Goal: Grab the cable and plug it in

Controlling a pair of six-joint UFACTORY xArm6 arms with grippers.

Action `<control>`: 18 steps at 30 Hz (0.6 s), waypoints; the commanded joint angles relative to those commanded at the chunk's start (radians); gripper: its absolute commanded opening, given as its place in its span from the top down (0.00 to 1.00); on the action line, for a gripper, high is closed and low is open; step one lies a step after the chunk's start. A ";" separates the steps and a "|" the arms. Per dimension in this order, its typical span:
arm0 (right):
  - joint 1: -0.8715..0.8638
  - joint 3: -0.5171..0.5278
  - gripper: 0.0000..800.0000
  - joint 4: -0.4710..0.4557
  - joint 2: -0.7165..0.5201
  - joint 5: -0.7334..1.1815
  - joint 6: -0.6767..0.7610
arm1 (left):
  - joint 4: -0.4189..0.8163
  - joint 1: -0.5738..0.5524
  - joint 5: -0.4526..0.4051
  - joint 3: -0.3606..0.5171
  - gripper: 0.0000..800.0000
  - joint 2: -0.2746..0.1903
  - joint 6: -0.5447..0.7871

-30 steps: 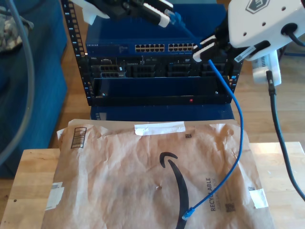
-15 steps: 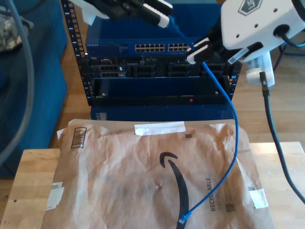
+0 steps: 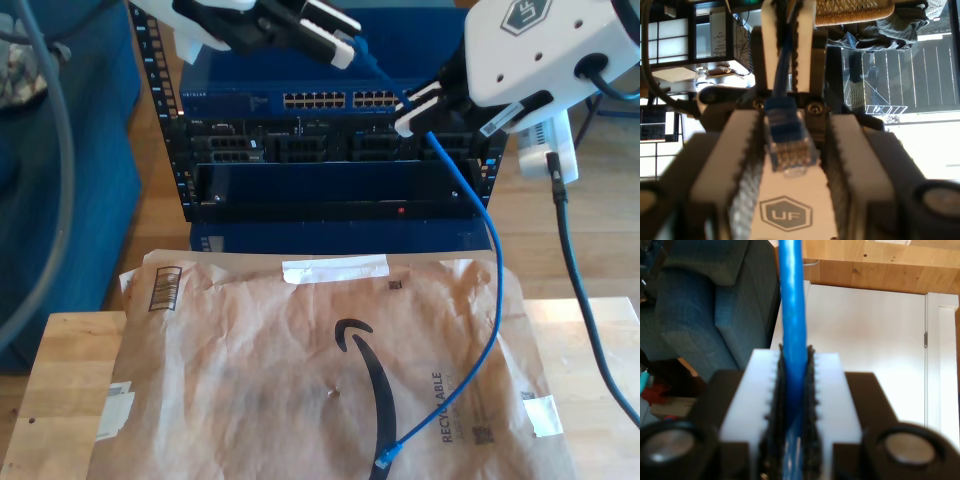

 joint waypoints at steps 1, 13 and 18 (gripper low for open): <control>0.000 0.000 0.98 0.000 0.000 0.000 0.000 | 0.000 0.000 -0.002 0.002 0.90 -0.005 0.009; 0.000 0.005 0.20 0.000 0.000 0.000 -0.003 | -0.003 0.000 -0.009 0.029 0.99 -0.021 0.028; -0.003 0.029 0.00 -0.058 -0.052 -0.031 -0.077 | -0.002 0.002 -0.006 0.023 0.99 -0.020 0.021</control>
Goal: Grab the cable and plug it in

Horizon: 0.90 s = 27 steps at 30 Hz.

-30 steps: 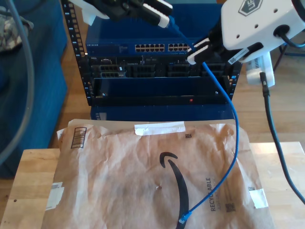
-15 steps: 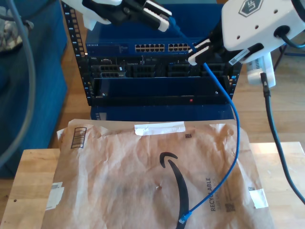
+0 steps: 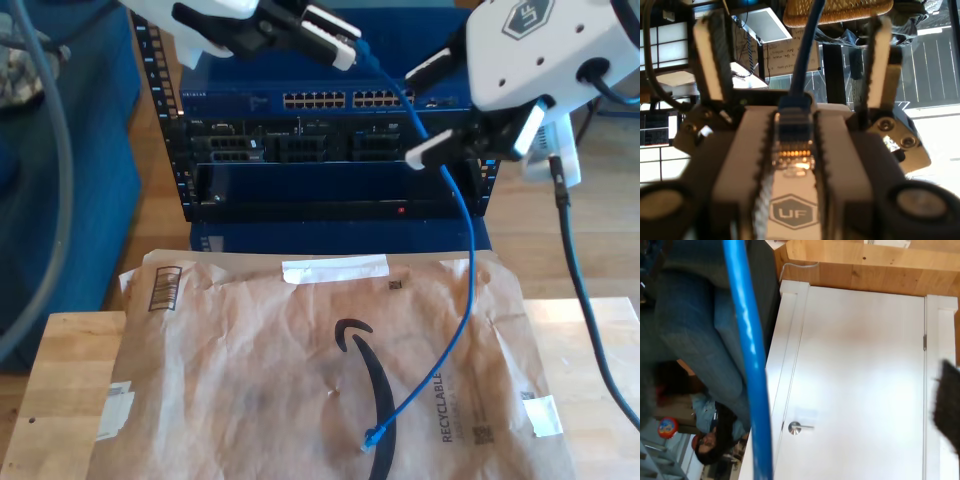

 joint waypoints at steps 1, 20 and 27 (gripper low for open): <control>0.000 0.017 0.00 -0.011 -0.025 -0.041 -0.009 | 0.000 0.000 0.002 -0.002 0.99 0.000 -0.003; 0.123 0.169 0.00 -0.038 -0.304 -0.416 -0.218 | -0.167 0.089 0.224 -0.002 0.99 0.126 -0.253; 0.290 0.189 0.01 -0.035 -0.299 -0.539 -0.226 | -0.278 0.130 0.275 0.000 0.99 0.181 -0.334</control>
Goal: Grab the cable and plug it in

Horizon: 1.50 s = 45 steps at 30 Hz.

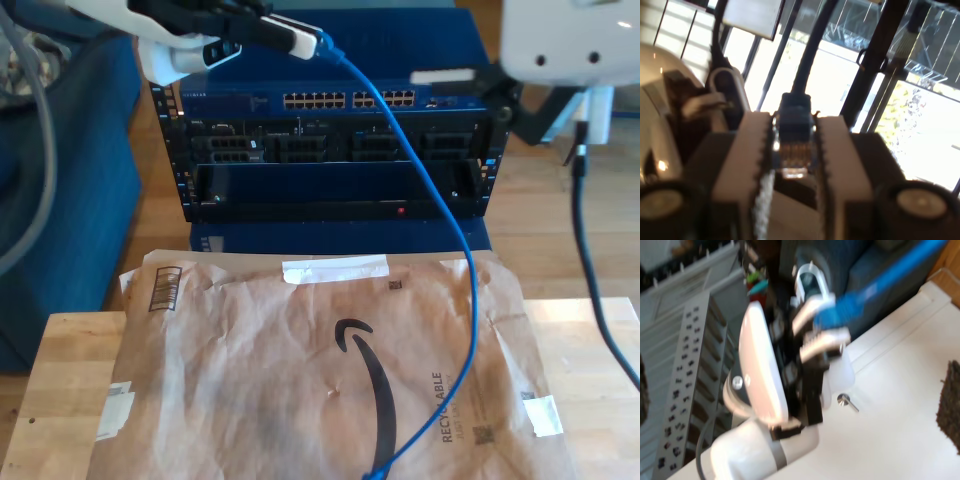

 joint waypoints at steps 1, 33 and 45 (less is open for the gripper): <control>0.009 0.008 0.01 0.000 0.002 -0.003 -0.003 | -0.015 0.000 0.011 0.000 0.99 0.002 -0.005; 0.327 0.261 0.42 -0.005 -0.011 -0.637 -0.147 | -0.147 0.018 0.192 0.008 0.99 0.077 -0.072; 0.334 0.265 0.62 -0.002 -0.006 -0.638 -0.143 | -0.164 0.017 0.204 0.008 0.99 0.075 -0.072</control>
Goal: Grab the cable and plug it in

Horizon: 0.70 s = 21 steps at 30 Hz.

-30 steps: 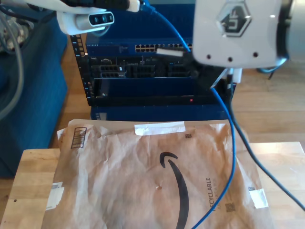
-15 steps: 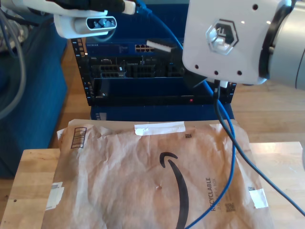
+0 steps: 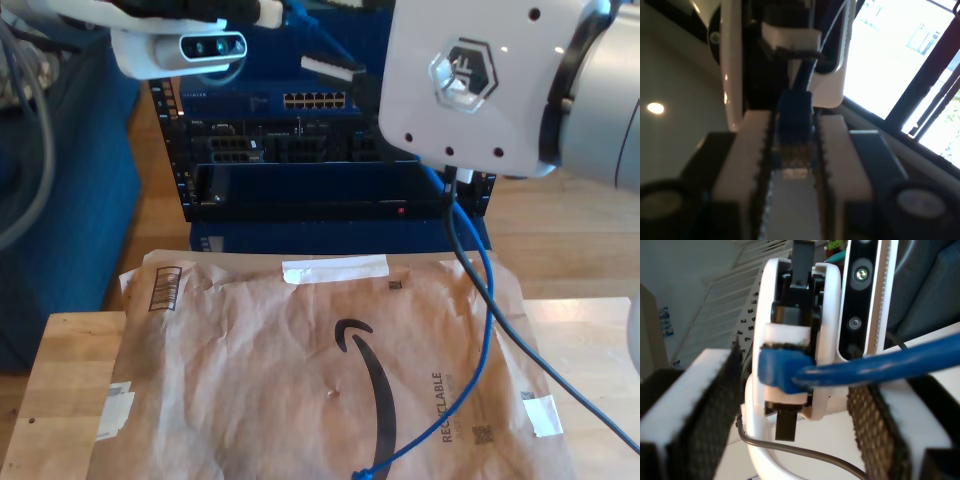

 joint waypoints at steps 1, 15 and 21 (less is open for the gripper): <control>0.002 -0.002 0.62 0.000 0.002 0.000 0.000 | 0.000 0.000 0.000 0.000 0.99 0.000 0.000; 0.006 -0.011 0.64 0.003 0.015 -0.002 0.000 | 0.000 -0.003 0.009 0.002 0.99 0.002 0.002; 0.006 -0.012 0.67 0.021 0.017 -0.031 0.000 | 0.000 -0.005 0.014 0.002 0.99 0.002 0.002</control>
